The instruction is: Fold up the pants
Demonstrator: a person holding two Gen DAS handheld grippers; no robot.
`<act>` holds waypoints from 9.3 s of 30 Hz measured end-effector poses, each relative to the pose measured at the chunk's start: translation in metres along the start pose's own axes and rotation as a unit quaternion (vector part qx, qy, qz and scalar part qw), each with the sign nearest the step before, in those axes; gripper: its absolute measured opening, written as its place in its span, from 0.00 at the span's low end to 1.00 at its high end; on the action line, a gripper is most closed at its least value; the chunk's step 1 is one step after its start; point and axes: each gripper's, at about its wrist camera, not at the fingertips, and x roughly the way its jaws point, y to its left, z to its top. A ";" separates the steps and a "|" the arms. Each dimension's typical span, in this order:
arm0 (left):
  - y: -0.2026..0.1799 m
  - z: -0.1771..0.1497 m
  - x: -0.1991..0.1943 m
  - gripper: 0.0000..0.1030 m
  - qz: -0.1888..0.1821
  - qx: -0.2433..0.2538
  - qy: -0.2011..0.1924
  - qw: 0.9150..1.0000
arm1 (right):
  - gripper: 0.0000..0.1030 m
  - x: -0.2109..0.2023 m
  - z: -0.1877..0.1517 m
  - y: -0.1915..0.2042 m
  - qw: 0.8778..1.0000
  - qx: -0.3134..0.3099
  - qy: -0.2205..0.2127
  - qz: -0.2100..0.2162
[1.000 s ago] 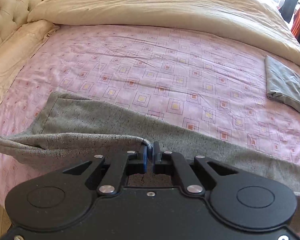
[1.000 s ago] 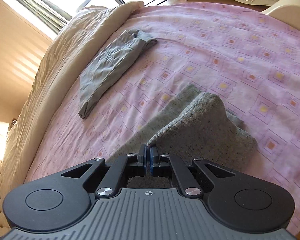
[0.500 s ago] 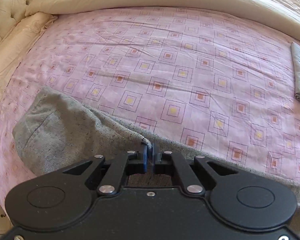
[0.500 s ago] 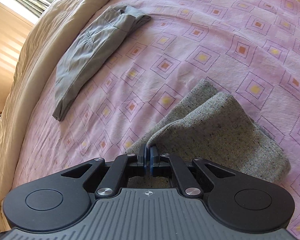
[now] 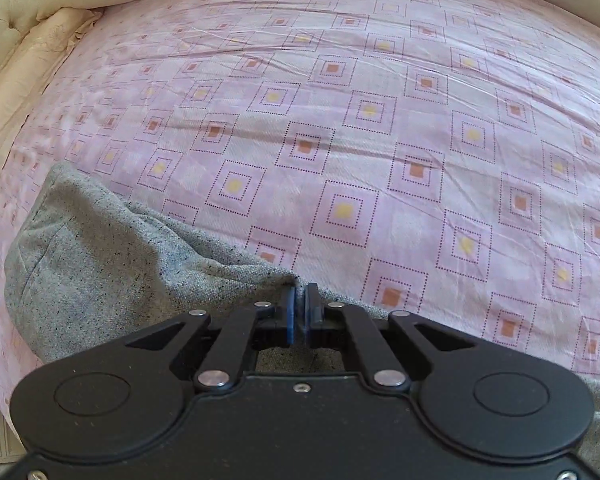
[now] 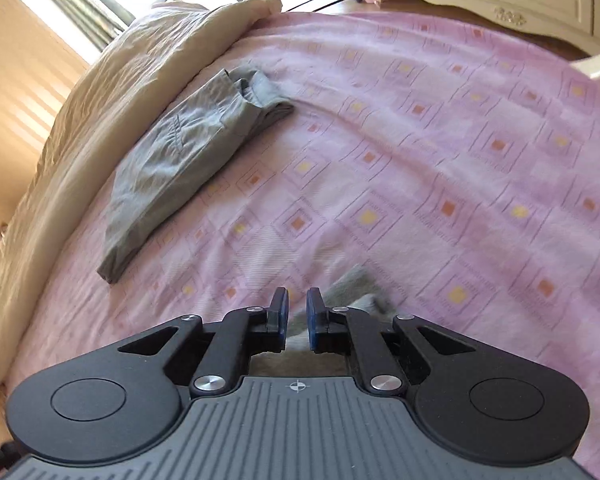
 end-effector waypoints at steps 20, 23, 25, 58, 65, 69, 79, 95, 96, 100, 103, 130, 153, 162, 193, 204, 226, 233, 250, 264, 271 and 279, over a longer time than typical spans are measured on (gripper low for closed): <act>0.001 0.002 -0.030 0.04 -0.012 0.008 -0.053 0.999 | 0.04 -0.001 0.008 0.022 0.990 -0.135 0.016 -0.030; 0.000 0.010 -0.019 0.04 -0.013 0.004 -0.037 0.999 | 0.04 0.013 0.010 0.020 0.988 -0.142 0.021 -0.055; -0.006 0.011 -0.006 0.05 -0.009 0.018 -0.011 1.000 | 0.04 0.026 0.009 0.017 0.988 -0.135 0.033 -0.068; 0.010 -0.100 -0.057 0.44 -0.005 0.122 -0.017 0.992 | 0.09 -0.037 -0.053 0.066 0.976 -0.214 -0.029 -0.017; 0.061 -0.125 -0.072 0.46 0.014 0.065 -0.014 0.998 | 0.09 0.021 -0.085 0.121 0.953 -0.300 0.045 0.006; 0.100 -0.131 -0.071 0.46 0.037 0.037 -0.011 0.999 | 0.06 0.044 -0.089 0.107 0.962 -0.261 0.079 -0.029; 0.191 -0.094 -0.060 0.52 0.049 0.034 -0.043 0.997 | 0.09 -0.002 -0.108 0.156 0.965 -0.259 0.036 0.028; 0.300 0.023 0.026 0.55 -0.026 0.120 -0.051 0.991 | 0.09 0.012 -0.252 0.411 0.919 -0.354 0.069 0.159; 0.307 0.028 0.030 0.55 -0.030 0.121 -0.048 0.991 | 0.09 0.019 -0.260 0.428 0.915 -0.362 0.073 0.164; 0.327 0.050 0.044 0.55 -0.072 0.143 -0.049 0.986 | 0.09 0.037 -0.284 0.482 0.897 -0.399 0.084 0.170; 0.327 0.067 0.050 0.64 -0.108 0.175 -0.067 0.976 | 0.09 0.042 -0.293 0.504 0.889 -0.417 0.089 0.169; 0.289 0.091 0.110 0.51 -0.260 0.212 -0.010 0.942 | 0.09 0.028 -0.319 0.480 0.920 -0.350 0.119 0.129; 0.307 0.083 0.092 0.36 -0.177 0.155 -0.005 0.972 | 0.09 0.084 -0.298 0.485 0.939 -0.306 0.128 0.085; 0.315 0.091 0.090 0.53 -0.138 0.122 -0.008 0.983 | 0.09 0.100 -0.301 0.492 0.943 -0.296 0.139 0.060; 0.230 -0.057 0.000 0.57 -0.130 0.256 -0.034 0.957 | 0.10 -0.003 -0.358 0.332 0.942 -0.315 0.118 0.016; 0.164 -0.114 -0.003 0.57 -0.130 0.291 0.014 0.948 | 0.10 0.002 -0.297 0.328 0.934 -0.339 0.074 0.079; 0.123 -0.034 0.060 0.62 -0.025 0.288 0.032 0.957 | 0.32 0.000 -0.298 0.273 0.950 -0.260 0.126 0.118; 0.135 -0.027 0.067 0.64 -0.056 0.293 0.045 0.953 | 0.31 -0.001 -0.265 0.262 0.969 -0.187 0.066 0.144; 0.129 -0.019 0.071 0.65 -0.060 0.303 0.053 0.950 | 0.32 -0.004 -0.304 0.293 0.928 -0.271 0.156 0.203; 0.133 -0.012 0.075 0.67 -0.081 0.319 0.062 0.942 | 0.34 0.007 -0.288 0.321 0.918 -0.327 0.083 0.207; 0.135 -0.009 0.077 0.67 -0.096 0.330 0.067 0.937 | 0.34 0.016 -0.318 0.345 0.890 -0.376 0.121 0.229; 0.134 -0.008 0.076 0.68 -0.103 0.343 0.072 0.931 | 0.08 0.019 -0.317 0.355 0.904 -0.319 0.180 0.220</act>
